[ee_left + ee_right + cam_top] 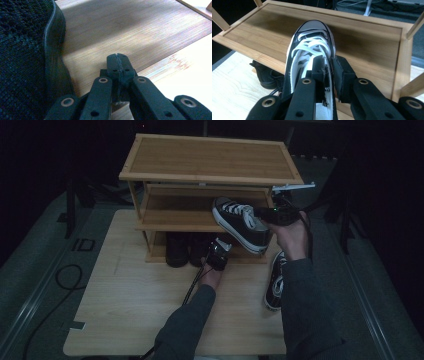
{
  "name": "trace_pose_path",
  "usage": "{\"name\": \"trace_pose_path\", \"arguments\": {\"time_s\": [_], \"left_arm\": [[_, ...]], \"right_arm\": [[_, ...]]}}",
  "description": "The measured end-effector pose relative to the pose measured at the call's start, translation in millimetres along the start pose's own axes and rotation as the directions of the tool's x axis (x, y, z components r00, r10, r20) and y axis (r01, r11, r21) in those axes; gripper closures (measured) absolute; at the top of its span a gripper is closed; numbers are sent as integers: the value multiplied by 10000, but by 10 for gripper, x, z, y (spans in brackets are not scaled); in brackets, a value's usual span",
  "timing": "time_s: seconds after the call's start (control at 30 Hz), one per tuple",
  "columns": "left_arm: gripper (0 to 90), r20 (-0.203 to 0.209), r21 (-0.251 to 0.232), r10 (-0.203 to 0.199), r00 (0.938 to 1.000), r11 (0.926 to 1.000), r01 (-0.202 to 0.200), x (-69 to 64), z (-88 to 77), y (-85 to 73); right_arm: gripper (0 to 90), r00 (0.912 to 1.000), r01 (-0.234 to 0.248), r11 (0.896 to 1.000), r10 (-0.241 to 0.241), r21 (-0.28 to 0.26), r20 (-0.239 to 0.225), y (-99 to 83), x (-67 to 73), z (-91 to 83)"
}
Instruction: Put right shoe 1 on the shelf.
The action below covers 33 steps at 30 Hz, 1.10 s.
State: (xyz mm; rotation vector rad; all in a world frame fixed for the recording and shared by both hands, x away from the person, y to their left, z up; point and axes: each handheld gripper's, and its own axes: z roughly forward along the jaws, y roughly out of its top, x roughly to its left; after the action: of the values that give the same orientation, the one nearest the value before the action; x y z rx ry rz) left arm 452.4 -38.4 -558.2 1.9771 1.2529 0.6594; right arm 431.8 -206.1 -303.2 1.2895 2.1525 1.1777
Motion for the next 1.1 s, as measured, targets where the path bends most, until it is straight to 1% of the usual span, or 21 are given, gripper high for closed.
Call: {"name": "trace_pose_path", "arguments": {"time_s": [0.07, 0.33, 0.43, 0.57, 0.67, 0.83, 0.9, 1.0, 1.07, 1.1], "left_arm": [[897, -4, -5, -5, 10000, 10000, 5, -1, 0, 0], [897, -5, -1, 0, 10000, 10000, 0, 0, 0, 0], [897, -4, 1, 1, 10000, 10000, -1, 0, 0, 0], [897, -12, -2, 7, 10000, 10000, -7, -1, 0, 0], [897, -7, -3, 4, 10000, 10000, -4, -1, 1, 0], [897, -6, -1, 5, 10000, 10000, -5, -1, 0, 0], [897, 0, 0, 0, 10000, 10000, 0, 0, 0, 0], [897, -3, 2, 6, 10000, 10000, -6, 0, 0, 0], [897, -4, 2, 4, 10000, 10000, -4, 0, 0, 0], [897, -14, 0, 6, 10000, 10000, -6, -2, 0, 0]], "right_arm": [[793, 9998, 110, 9999, -109, -86, 138, -6, 5, -39], [793, 9990, 350, 9987, -340, -360, 274, -11, -29, -219], [825, 9986, 371, 9986, -357, -364, 401, -22, -74, -270], [898, 9964, 463, 9989, -458, -54, 708, -62, -136, -286], [900, 9956, 484, 9986, -500, 208, 798, -103, -171, -264], [900, 9956, 476, 9982, -503, 355, 796, -159, -202, -244], [900, 9951, 538, 9975, -573, 451, 808, -197, -201, -246], [900, 9942, 711, 9955, -758, 622, 768, -314, -185, -271], [900, 9940, 725, 9953, -774, 637, 773, -343, -183, -281], [900, 9935, 783, 9946, -835, 687, 772, -402, -180, -299]]}}
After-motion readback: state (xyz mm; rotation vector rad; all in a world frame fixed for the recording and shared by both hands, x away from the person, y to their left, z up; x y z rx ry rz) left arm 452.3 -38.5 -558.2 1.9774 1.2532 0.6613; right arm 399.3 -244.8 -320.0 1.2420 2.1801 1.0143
